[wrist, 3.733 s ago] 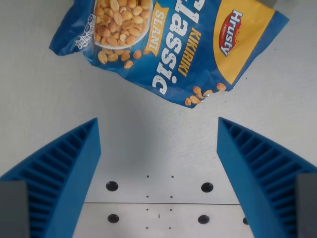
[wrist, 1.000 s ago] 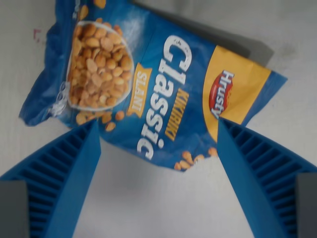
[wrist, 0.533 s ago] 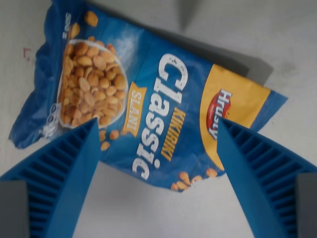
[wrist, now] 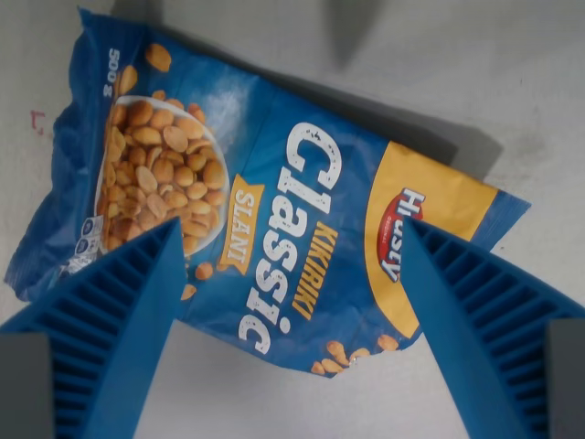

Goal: Move above the blue bag

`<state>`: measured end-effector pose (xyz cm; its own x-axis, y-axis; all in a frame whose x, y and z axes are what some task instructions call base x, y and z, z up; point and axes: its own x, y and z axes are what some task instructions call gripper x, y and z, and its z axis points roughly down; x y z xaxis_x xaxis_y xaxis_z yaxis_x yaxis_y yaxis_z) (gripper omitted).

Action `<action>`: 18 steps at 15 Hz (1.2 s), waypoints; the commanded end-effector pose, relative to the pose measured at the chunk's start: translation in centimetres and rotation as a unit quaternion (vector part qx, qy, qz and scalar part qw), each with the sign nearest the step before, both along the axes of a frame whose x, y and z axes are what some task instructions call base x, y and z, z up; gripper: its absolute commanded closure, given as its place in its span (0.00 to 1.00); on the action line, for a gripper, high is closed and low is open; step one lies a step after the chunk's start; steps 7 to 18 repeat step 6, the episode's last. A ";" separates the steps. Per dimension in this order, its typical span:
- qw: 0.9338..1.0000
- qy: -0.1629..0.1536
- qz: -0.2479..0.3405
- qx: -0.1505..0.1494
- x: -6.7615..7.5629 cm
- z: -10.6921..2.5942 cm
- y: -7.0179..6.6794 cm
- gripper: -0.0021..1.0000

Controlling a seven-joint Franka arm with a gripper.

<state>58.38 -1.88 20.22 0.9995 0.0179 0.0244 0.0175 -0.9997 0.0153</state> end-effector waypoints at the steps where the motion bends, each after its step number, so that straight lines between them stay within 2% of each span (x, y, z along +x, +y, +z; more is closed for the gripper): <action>1: 1.000 0.008 0.011 0.016 0.9 -0.2 -0.4 0.00; 18: 1.000 0.007 0.011 0.016 0.9 -0.3 -0.4 0.00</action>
